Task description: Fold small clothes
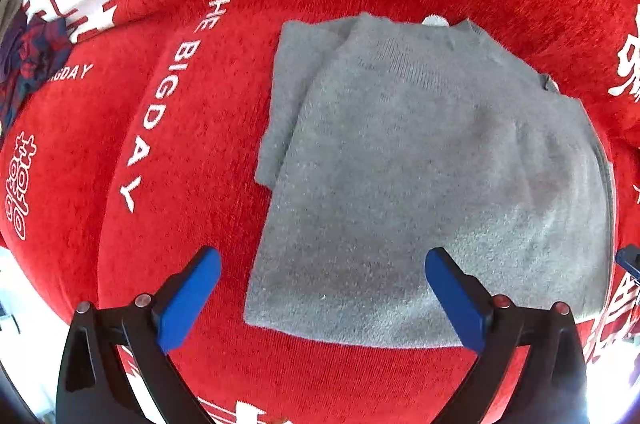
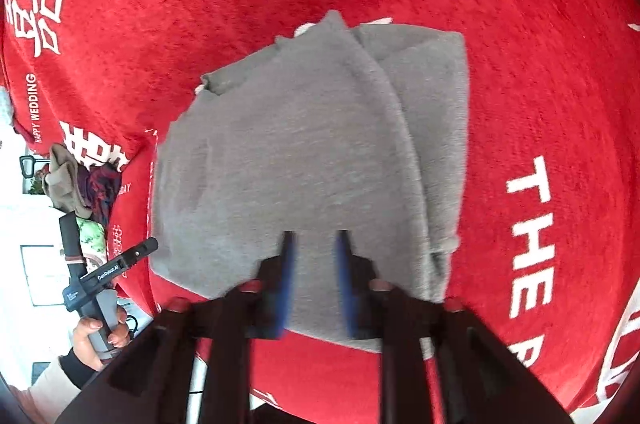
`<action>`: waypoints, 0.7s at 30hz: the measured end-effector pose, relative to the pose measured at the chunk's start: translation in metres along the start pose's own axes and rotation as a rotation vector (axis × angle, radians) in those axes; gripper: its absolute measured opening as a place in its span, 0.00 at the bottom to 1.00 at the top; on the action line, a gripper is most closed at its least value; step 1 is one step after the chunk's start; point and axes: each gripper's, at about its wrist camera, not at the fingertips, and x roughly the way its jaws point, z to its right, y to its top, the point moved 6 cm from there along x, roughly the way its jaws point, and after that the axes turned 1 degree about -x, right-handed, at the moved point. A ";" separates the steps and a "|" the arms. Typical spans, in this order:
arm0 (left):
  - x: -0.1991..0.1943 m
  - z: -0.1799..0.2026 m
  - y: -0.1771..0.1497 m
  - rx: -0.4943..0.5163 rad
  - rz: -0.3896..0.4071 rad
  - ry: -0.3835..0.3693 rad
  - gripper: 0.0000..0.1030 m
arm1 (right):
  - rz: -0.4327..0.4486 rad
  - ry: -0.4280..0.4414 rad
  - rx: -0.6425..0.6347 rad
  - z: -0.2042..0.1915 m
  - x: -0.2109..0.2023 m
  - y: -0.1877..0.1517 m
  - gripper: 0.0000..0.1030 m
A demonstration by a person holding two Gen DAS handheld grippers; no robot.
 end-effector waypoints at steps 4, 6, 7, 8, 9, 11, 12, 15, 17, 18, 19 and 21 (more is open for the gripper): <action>0.018 -0.005 -0.001 -0.002 0.009 -0.003 0.99 | 0.011 0.005 0.005 -0.015 0.003 -0.006 0.63; 0.029 -0.010 0.001 -0.003 0.005 -0.017 0.99 | 0.014 0.002 0.015 -0.025 0.009 -0.012 0.63; 0.036 -0.013 0.001 -0.003 0.002 -0.033 0.99 | 0.016 -0.001 0.017 -0.026 0.008 -0.016 0.63; 0.042 -0.015 0.002 0.002 -0.004 -0.041 0.99 | 0.019 -0.006 0.023 -0.034 0.011 -0.021 0.63; 0.049 -0.018 0.003 0.012 -0.014 -0.052 0.99 | 0.019 -0.005 0.029 -0.037 0.012 -0.026 0.63; 0.062 -0.021 0.003 0.047 -0.035 -0.067 0.99 | 0.018 -0.002 0.046 -0.048 0.019 -0.039 0.63; 0.066 -0.024 0.004 0.070 -0.035 -0.070 0.99 | 0.015 -0.001 0.056 -0.056 0.025 -0.048 0.64; 0.076 -0.037 0.010 0.124 -0.021 -0.056 0.99 | -0.002 0.022 0.097 -0.078 0.043 -0.071 0.65; 0.082 -0.043 0.012 0.153 -0.019 -0.050 0.99 | -0.020 0.063 0.136 -0.093 0.058 -0.085 0.65; 0.084 -0.045 0.012 0.160 -0.019 -0.050 0.99 | -0.033 0.094 0.162 -0.101 0.067 -0.093 0.65; 0.088 -0.049 0.013 0.165 -0.019 -0.051 0.99 | -0.047 0.126 0.190 -0.108 0.076 -0.097 0.65; 0.099 -0.061 0.017 0.164 -0.019 -0.060 0.99 | -0.071 0.205 0.262 -0.122 0.096 -0.106 0.65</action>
